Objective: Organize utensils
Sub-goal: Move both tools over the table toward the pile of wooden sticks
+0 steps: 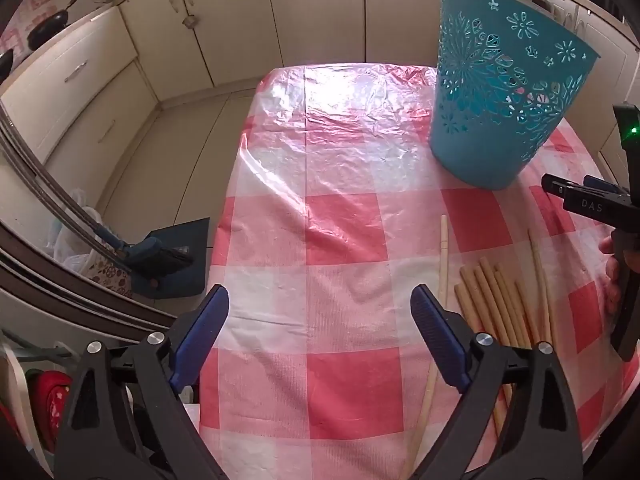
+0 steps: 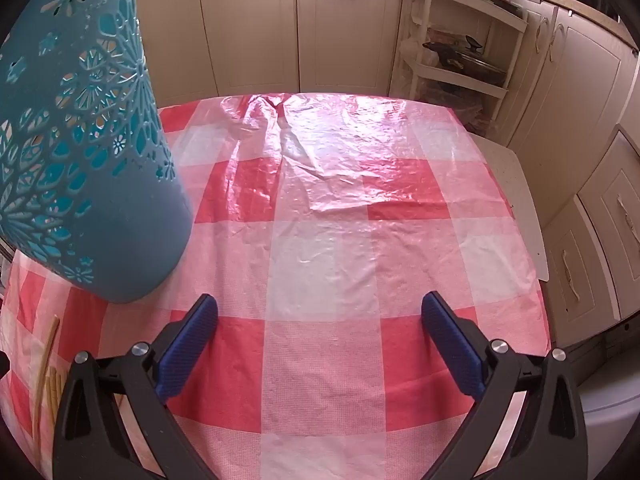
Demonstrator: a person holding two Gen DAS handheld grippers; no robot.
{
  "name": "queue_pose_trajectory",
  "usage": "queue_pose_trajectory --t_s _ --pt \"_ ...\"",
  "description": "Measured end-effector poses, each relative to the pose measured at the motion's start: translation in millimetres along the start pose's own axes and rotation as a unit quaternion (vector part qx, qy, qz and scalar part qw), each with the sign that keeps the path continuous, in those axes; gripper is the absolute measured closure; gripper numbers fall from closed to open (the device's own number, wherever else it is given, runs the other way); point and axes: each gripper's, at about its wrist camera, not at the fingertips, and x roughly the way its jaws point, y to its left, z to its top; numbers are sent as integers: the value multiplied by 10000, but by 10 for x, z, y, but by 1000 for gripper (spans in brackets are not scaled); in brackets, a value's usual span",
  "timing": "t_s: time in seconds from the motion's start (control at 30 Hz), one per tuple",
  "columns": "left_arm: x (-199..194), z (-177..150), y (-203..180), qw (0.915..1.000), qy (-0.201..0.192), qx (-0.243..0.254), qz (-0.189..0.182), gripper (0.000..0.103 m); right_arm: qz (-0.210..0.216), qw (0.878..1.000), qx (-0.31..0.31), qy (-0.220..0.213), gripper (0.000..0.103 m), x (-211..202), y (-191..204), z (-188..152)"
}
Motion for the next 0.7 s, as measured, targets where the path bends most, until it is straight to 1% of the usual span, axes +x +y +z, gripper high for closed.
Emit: queue_pose_trajectory --t_s 0.07,0.1,0.17,0.27,0.33,0.37,0.4,0.47,0.57,0.63,0.67,0.7 --pt "-6 21 -22 10000 -24 0 -23 8 53 9999 -76 142 6 -47 0 -16" --pt "-13 -25 -14 10000 -62 -29 -49 8 76 9999 -36 110 6 -119 -10 -35" --pt "-8 -24 -25 10000 -48 -51 -68 8 223 9996 51 -177 6 -371 -27 -92" --pt "-45 -75 17 9998 12 -171 -98 8 372 9977 -75 -557 6 -825 12 -201" --pt "-89 -65 14 9996 225 -164 28 8 465 9956 -202 -786 6 -1144 43 -291" --pt "-138 -62 9 9994 302 -145 93 8 488 9947 -259 -867 6 -1224 105 -335" --pt "-217 -82 10 9994 281 -162 132 8 534 9933 -291 -981 6 -1366 128 -376" --pt "-439 -182 21 9994 42 -298 164 8 653 9903 -268 -1196 6 -1652 141 -459" --pt "-761 -381 -3 9988 -193 -450 35 8 818 9854 -162 -1486 6 -2025 182 -567" --pt "-983 -507 -43 9981 -393 -461 71 8 974 9821 -96 -1610 6 -2232 228 -632" --pt "-1164 -620 62 9975 -534 -449 70 8 1046 9801 -95 -1684 6 -2334 261 -663" --pt "-1296 -675 49 9967 -669 -437 119 8 1105 9779 -107 -1773 6 -2435 297 -696"
